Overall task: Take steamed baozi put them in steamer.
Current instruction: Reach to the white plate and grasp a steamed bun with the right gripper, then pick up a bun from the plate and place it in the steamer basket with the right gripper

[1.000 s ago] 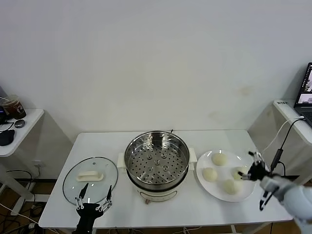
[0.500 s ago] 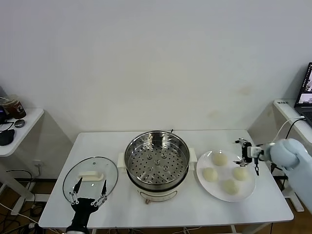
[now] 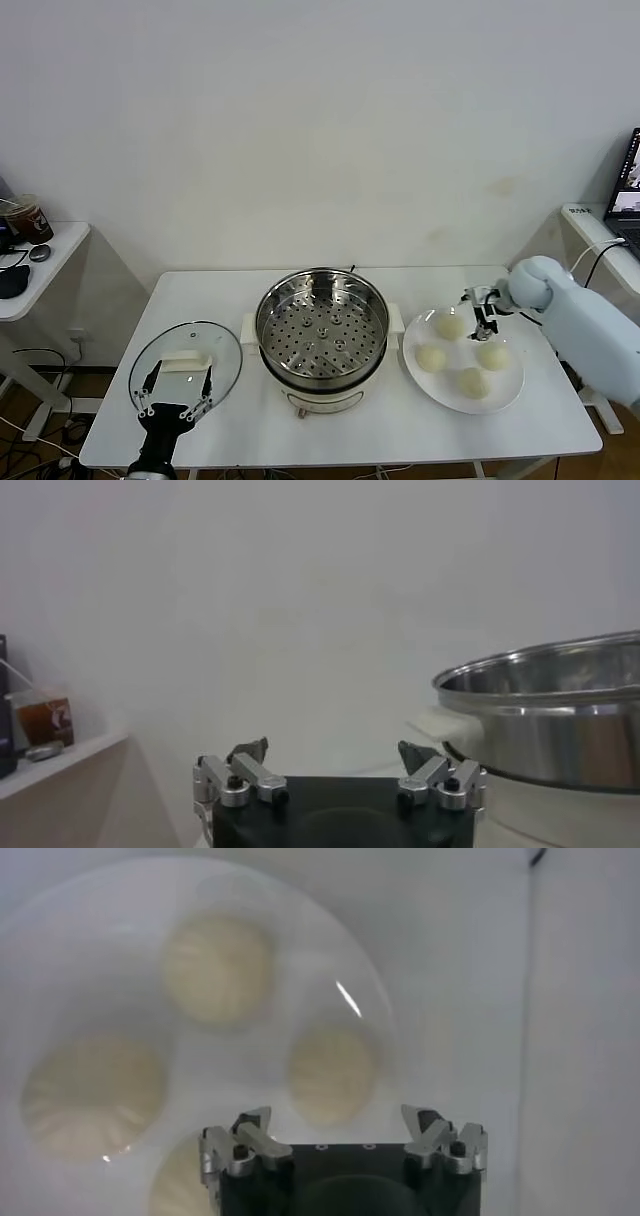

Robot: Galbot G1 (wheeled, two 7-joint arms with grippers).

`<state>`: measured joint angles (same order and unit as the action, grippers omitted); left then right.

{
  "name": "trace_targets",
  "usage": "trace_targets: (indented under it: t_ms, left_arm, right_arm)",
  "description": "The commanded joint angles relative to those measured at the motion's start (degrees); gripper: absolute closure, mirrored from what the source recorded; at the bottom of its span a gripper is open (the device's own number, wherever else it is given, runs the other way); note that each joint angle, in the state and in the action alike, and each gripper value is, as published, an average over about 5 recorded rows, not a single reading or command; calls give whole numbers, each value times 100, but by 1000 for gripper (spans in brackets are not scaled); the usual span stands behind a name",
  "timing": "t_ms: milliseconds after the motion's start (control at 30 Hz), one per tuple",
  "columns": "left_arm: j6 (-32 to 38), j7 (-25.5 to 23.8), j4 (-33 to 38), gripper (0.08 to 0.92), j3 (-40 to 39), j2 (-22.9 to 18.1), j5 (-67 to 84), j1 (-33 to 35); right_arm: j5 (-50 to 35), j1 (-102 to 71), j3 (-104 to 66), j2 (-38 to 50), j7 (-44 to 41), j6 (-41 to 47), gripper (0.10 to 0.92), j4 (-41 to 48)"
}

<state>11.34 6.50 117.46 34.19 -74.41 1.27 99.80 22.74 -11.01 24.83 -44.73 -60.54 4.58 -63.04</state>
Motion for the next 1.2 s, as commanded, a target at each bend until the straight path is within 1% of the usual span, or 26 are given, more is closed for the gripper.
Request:
trace_targets:
  t_ms: [33,267,500,600,1000,1067,1200]
  left_arm:
    - [13,0,8,177,22,4,-15,-2]
    - [23,-12,42,177,69,-19,-21,38]
    - [102,1,52,177,132,-47,-139,78]
    - [131,8,50,177,148,-52,-179,90]
    - [141,22,123,177,156,-57,-176,109]
    - [139,19,136,177,156,-50,-174,100]
    - [137,13,142,177,159,-22,-164,71]
  right_arm:
    - [97,589,702,-566,-157,-14,203,919]
    - [215,509,639,-813,-45,27,214,1115]
    - [284,465,633,-952,-4,37,277,1235]
    - [330,451,645,-959,-35,61,317,1212]
    - [205,533,704,-773,-92,63,540,984]
    - [36,648,799,-655,-103,65,575,782]
    - [-562,1224,1219,-238,-229,96,588,80]
